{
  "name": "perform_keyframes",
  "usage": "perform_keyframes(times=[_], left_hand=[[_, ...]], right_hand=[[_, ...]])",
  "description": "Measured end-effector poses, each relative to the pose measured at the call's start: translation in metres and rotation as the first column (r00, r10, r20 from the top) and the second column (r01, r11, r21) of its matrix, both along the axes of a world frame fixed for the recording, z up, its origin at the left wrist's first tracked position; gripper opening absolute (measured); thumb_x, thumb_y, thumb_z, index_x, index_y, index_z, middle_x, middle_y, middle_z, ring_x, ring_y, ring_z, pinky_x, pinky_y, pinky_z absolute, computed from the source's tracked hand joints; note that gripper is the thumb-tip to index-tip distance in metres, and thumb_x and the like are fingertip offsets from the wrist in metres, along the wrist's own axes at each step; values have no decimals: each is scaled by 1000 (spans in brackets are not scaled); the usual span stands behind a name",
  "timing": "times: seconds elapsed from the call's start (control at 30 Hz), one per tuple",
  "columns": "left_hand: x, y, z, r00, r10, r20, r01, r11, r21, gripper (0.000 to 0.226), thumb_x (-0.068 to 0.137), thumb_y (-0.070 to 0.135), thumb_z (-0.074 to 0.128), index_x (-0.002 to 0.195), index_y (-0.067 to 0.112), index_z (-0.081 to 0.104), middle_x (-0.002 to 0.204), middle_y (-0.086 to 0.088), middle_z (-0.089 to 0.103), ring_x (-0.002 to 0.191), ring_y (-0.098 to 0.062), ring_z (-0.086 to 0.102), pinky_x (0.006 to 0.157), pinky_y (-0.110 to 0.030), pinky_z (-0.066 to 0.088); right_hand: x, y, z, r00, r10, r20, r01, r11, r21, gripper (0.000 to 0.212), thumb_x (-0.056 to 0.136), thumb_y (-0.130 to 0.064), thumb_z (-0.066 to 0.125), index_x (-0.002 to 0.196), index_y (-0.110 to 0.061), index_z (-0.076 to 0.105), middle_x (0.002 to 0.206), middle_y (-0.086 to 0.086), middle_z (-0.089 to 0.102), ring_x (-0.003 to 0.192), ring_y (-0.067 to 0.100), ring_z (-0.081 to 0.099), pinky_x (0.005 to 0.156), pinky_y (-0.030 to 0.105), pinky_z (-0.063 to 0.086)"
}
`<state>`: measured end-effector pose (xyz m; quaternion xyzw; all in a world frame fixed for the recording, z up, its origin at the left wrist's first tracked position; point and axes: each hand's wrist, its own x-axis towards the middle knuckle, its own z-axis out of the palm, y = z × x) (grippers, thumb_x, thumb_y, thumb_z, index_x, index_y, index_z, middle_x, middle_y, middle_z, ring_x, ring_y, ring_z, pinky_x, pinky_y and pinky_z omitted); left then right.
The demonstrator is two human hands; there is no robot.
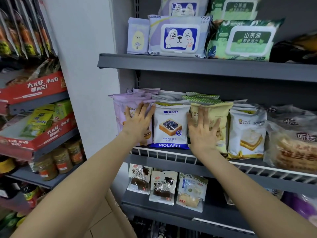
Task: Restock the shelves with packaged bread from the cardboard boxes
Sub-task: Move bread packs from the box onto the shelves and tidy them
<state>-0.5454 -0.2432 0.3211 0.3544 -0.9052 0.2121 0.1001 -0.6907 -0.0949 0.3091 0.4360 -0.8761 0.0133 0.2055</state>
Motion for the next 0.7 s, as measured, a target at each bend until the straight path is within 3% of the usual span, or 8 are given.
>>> perform_keyframes(times=[0.1, 0.2, 0.4, 0.53, 0.7], left_hand=[[7, -1, 0, 999, -33, -23, 33, 999, -2, 112, 79, 49, 63, 149, 14, -17, 159, -5, -4, 148, -23, -3, 112, -61, 8], [12, -1, 3, 999, -46, 4, 46, 999, 3, 115, 76, 49, 67, 149, 12, -14, 159, -4, -7, 148, -22, -5, 113, -59, 5], [18, -15, 7, 994, -104, 43, 102, 993, 55, 126, 67, 53, 75, 150, 13, -12, 159, -3, -9, 147, -23, -8, 114, -58, 0], [23, -19, 7, 991, -131, 36, 129, 991, 39, 124, 68, 52, 74, 150, 13, -11, 159, -3, -7, 147, -21, -7, 115, -56, -1], [26, -26, -2, 985, -173, -27, 173, 985, 26, 120, 69, 53, 73, 151, 13, -7, 159, -2, -5, 148, -20, -6, 116, -54, -2]], right_hand=[[11, -9, 4, 985, 170, -38, -171, 985, -18, 105, 81, -43, 65, 150, -23, -11, 155, 15, -23, 144, 31, -21, 114, 55, -7], [17, -28, 6, 970, 241, -11, -241, 970, 14, 106, 80, -51, 65, 151, -23, -8, 157, 14, -17, 145, 32, -18, 117, 49, -5], [19, -53, 1, 979, 199, 35, -200, 979, 37, 107, 80, -49, 66, 150, -23, -11, 158, 15, -10, 146, 30, -11, 116, 53, 1], [25, -54, -1, 984, 174, 40, -174, 985, 8, 105, 83, -42, 66, 150, -16, -10, 157, 18, -6, 147, 31, -4, 117, 46, 11], [28, -58, -4, 987, 151, 54, -148, 987, -56, 85, 95, -35, 51, 150, -8, -9, 157, 21, -5, 147, 32, -2, 116, 45, 15]])
